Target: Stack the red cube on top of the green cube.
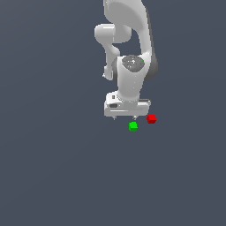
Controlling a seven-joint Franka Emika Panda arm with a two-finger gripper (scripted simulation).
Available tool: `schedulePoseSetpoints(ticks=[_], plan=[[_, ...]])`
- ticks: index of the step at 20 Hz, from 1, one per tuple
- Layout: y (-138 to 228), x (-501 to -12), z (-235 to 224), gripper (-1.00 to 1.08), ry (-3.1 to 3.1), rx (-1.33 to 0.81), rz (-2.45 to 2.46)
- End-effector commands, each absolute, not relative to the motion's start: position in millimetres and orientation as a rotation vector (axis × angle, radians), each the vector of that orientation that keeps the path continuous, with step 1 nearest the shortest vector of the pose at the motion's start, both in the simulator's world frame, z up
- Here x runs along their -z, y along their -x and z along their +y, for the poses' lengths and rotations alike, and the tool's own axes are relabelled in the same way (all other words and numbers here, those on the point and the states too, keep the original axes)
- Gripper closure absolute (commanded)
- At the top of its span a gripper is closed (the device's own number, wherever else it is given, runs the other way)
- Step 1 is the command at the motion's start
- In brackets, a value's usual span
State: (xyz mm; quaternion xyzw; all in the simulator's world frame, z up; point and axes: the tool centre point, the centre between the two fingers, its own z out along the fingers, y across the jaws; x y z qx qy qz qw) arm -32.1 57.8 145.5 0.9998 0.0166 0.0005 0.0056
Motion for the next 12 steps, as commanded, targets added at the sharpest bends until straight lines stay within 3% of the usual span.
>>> schedulePoseSetpoints(ticks=[1,12], plan=[[45.0,-134.2,85.6,-0.92,-3.132,-0.001,0.070],[99.4,-85.5,203.7,-0.92,-3.138,0.000,0.137]])
